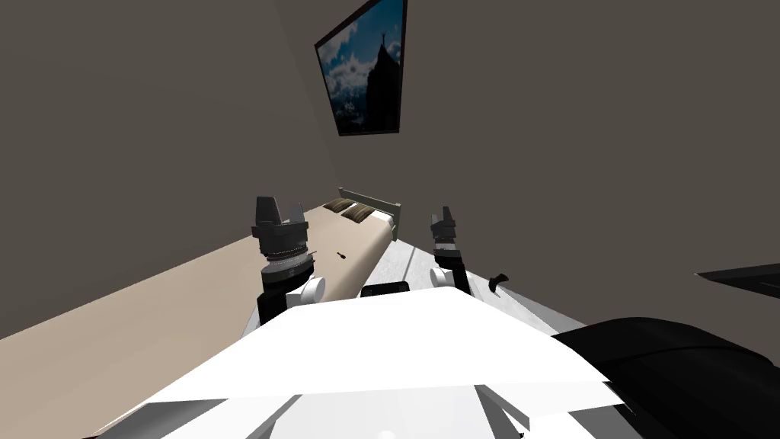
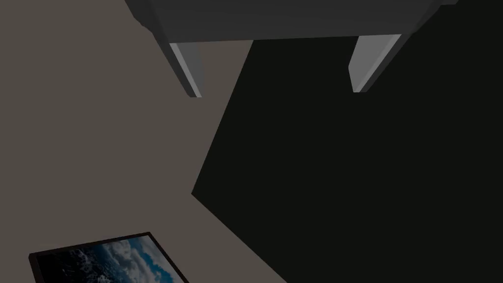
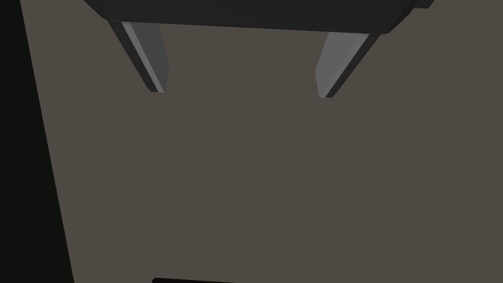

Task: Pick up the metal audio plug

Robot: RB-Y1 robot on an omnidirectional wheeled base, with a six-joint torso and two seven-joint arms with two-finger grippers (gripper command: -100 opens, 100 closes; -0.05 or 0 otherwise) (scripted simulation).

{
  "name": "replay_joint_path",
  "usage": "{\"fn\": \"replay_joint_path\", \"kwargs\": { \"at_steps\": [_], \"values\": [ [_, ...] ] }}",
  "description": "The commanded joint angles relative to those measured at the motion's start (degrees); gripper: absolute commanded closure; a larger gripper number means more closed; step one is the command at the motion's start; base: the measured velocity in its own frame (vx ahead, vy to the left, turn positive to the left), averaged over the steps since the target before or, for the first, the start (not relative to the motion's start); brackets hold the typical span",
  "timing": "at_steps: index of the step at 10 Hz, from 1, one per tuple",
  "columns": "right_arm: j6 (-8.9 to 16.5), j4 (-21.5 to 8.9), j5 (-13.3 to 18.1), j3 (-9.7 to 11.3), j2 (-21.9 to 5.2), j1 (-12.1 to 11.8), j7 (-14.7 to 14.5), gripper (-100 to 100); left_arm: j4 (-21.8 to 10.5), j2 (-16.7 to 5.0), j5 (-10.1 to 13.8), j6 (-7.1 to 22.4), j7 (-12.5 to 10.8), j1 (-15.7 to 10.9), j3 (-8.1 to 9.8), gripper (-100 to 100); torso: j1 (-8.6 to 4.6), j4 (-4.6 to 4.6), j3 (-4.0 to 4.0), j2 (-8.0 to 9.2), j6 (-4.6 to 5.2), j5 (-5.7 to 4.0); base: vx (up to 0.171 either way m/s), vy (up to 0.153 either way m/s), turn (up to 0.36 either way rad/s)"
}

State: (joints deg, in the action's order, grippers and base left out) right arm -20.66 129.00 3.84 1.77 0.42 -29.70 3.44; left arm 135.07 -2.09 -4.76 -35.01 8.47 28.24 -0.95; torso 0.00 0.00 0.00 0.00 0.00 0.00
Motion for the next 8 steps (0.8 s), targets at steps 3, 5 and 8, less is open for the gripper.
{"fn": "replay_joint_path", "kwargs": {
  "at_steps": [3, 5, 8],
  "values": [
    [0.0, 0.0, 0.0, 0.0, 0.0, 0.0, 0.0, 0, -3.8, -3.4, 0.7, 5.0, 0.9, -2.3, -0.49, -100, 0.19, 0.01, 0.02, 0.04, 0.0, 0.04, -0.015, 0.049, -0.015],
    [0.0, 0.0, 0.0, 0.0, 0.0, 0.0, 0.0, 0, -6.9, -5.0, 1.3, 8.6, 1.7, -4.2, -0.88, -100, 0.3, 0.01, 0.02, 0.05, 0.0, 0.07, -0.023, 0.075, -0.024],
    [0.0, 0.0, 0.0, 0.0, 0.0, 0.0, 0.0, 0, -10.1, -6.6, 2.0, 13.3, 2.7, -6.6, -1.36, -100, 0.2, 0.01, 0.03, 0.05, 0.0, 0.05, -0.023, 0.055, -0.02]
  ]
}}
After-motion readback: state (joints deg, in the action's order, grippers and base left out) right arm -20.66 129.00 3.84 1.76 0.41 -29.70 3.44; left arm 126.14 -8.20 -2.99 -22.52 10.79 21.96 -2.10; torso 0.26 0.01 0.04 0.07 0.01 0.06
